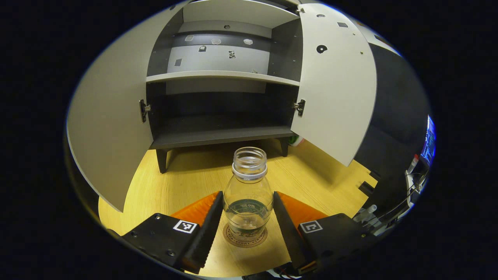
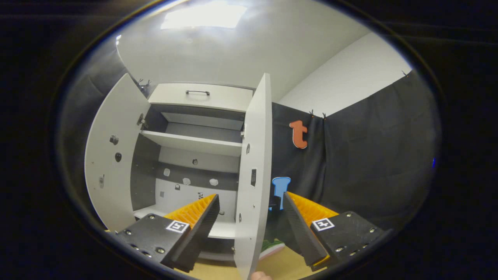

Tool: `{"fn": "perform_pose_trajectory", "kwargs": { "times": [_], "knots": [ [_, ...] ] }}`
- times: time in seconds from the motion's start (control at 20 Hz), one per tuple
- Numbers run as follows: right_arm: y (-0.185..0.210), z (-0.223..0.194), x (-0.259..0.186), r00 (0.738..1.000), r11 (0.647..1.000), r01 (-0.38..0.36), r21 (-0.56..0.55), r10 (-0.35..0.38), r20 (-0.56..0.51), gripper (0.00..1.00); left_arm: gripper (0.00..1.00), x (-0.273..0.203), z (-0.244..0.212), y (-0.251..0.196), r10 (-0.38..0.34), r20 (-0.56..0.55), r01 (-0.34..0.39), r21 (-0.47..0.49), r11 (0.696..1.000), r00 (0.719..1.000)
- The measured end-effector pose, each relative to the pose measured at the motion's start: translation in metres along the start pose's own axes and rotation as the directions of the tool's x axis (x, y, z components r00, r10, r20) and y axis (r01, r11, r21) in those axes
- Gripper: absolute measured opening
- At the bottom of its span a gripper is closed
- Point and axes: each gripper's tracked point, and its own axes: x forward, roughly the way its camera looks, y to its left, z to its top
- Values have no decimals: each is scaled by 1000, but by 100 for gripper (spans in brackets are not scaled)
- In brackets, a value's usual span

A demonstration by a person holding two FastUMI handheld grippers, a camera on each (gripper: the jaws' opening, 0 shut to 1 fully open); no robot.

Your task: Grasp the bottle in the cabinet with the left hand and place it on the coaster, then close the right door with the right hand and the left door with the left hand.

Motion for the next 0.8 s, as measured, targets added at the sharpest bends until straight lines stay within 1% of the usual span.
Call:
{"fn": "perform_pose_trajectory", "kwargs": {
  "times": [0.05, 0.1, 0.15, 0.3, 0.5, 0.7, 0.8],
  "knots": [
    [-2, -1, -1, 1000, 1000, 5, 0, -5, 0, 96, 81, 1, 0, -1, 2, -8, -2, -1, 1000, 1000],
    [-3, -1, 0, 1000, 1000, 9, 1, -9, -1, 96, 83, 0, -1, 0, 8, -14, -8, -1, 1000, 1000],
    [-5, -2, 0, 1000, 1000, 14, 0, -14, -2, 99, 84, 1, -2, -1, 9, -21, -9, 1, 1000, 1000],
    [-10, -4, 1, 1000, 1000, 25, -2, -25, -8, 99, 92, -2, -2, 0, 19, -28, -19, 8, 1000, 999],
    [-12, -7, 4, 1000, 1000, 29, -3, -29, -12, 99, 92, -7, 14, 1, 26, 8, -26, 3, 1000, 1000],
    [-11, -11, 8, 1000, 1000, 20, -9, -20, -18, 99, 94, -19, 45, 3, 40, 59, -40, -5, 999, 997],
    [-11, -10, 9, 1000, 1000, 19, -12, -19, -13, 99, 95, -30, 82, 1, 44, 134, -43, -9, 999, 990]
  ]
}}
